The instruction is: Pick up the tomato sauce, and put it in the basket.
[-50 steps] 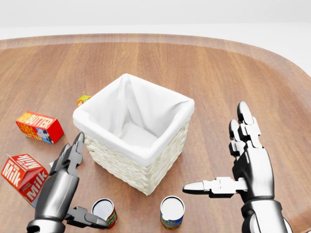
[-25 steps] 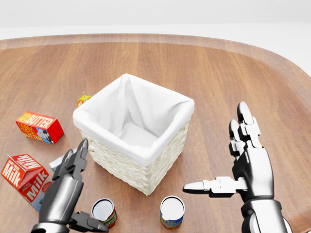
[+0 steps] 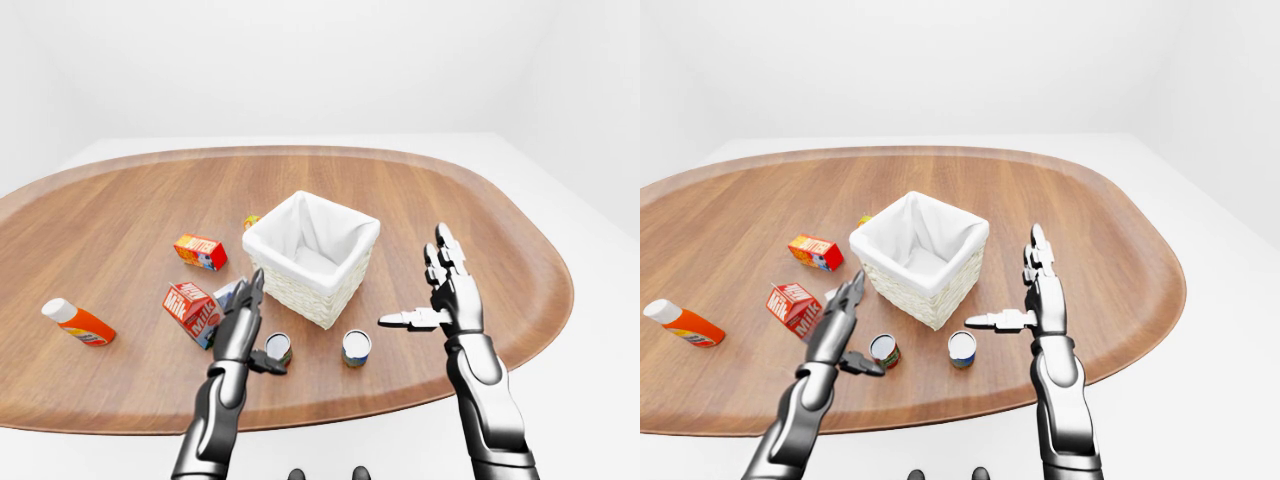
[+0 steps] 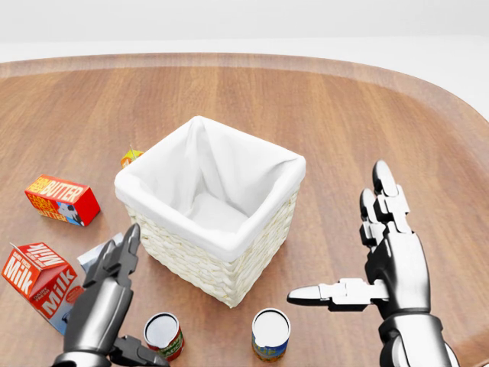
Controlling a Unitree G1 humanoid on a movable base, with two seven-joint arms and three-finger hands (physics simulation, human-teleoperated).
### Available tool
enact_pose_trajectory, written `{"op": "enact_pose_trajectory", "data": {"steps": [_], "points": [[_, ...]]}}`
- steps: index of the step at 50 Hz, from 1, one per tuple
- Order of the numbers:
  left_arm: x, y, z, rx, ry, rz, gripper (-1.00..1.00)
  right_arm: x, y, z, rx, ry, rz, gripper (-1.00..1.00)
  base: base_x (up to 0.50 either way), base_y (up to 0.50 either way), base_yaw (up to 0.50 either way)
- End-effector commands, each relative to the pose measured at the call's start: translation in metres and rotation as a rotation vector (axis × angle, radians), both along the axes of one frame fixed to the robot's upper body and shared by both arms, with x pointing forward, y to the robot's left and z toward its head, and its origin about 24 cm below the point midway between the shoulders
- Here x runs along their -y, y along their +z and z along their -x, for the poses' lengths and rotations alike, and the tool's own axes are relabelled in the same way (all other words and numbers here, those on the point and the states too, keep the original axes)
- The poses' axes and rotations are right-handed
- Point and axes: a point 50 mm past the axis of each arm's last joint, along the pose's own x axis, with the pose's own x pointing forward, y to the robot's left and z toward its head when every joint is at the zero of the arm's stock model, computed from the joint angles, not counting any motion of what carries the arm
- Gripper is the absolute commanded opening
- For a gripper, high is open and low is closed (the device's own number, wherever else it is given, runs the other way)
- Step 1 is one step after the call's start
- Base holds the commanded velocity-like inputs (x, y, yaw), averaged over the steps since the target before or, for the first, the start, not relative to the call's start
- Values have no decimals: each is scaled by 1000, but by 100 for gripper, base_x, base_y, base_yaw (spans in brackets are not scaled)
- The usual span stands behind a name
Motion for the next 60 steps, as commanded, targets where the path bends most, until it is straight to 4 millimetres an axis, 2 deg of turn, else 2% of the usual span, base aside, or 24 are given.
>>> {"op": "enact_pose_trajectory", "data": {"steps": [1, 22, 60], "points": [[0, -6, -1, -15, 5, -16, 100, 0, 0, 0, 0, 0, 0, 100, 0, 0, 0], [2, -19, -2, -45, 14, -38, 100, 0, 0, -1, -1, -1, -1, 100, 0, 0, 0], [1, -29, -7, -64, 41, -46, 100, 0, -1, 0, -4, 1, 0, 100, 0, 0, 0]]}}
